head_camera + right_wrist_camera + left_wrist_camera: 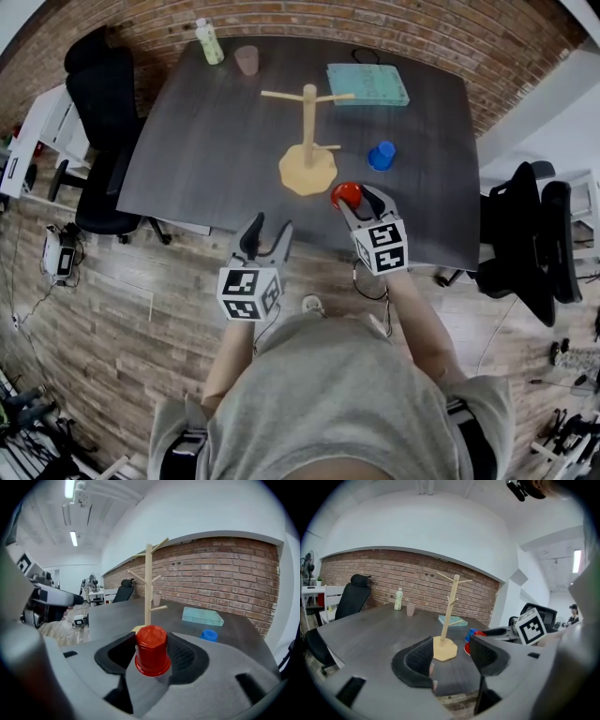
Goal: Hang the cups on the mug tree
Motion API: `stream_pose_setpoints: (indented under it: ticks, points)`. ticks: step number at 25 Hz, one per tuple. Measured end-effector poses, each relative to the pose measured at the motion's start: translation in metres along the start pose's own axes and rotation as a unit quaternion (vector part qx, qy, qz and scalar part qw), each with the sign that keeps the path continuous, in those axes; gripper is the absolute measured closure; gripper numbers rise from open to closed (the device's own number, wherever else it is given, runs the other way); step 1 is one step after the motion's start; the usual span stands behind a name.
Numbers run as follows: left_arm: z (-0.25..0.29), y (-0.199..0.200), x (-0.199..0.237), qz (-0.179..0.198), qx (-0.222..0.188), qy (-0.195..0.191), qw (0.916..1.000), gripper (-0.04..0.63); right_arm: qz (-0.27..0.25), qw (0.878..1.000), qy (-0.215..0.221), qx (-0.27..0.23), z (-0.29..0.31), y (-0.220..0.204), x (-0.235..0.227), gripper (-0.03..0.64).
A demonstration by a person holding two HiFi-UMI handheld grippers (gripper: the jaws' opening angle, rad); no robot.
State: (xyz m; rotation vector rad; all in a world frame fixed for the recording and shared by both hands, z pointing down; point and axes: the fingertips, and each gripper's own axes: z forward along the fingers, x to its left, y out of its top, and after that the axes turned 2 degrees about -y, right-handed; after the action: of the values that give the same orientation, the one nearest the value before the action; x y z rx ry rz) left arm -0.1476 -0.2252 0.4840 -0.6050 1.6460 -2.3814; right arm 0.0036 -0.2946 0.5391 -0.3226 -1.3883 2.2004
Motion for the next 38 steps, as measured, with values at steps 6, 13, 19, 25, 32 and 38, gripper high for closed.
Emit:
stream_pose_setpoints:
  ticks: [6, 13, 19, 25, 32, 38]
  points:
    - [0.0, 0.007, -0.007, 0.007, -0.01, -0.009, 0.9999, 0.362, -0.009, 0.999, -0.002, -0.034, -0.013, 0.043, -0.007, 0.405]
    - [-0.002, 0.013, -0.015, 0.012, -0.02, -0.014, 0.9996, 0.362, -0.027, 0.996, -0.01, -0.082, -0.031, 0.098, -0.015, 0.407]
    - [-0.005, 0.019, -0.014, 0.016, -0.028, -0.015, 0.9994, 0.362, -0.043, 0.991, -0.025, -0.124, -0.047, 0.144, -0.021, 0.407]
    - [-0.005, 0.024, -0.019, 0.021, -0.034, -0.019, 0.999, 0.362, -0.061, 0.984, -0.045, -0.163, -0.067, 0.182, -0.031, 0.407]
    - [-0.011, 0.025, -0.02, 0.024, -0.033, -0.025, 0.9988, 0.362, -0.075, 0.976, -0.063, -0.195, -0.085, 0.216, -0.037, 0.407]
    - [-0.013, 0.024, -0.022, 0.027, -0.033, -0.029, 0.9987, 0.362, -0.081, 0.969, -0.076, -0.221, -0.098, 0.243, -0.042, 0.407]
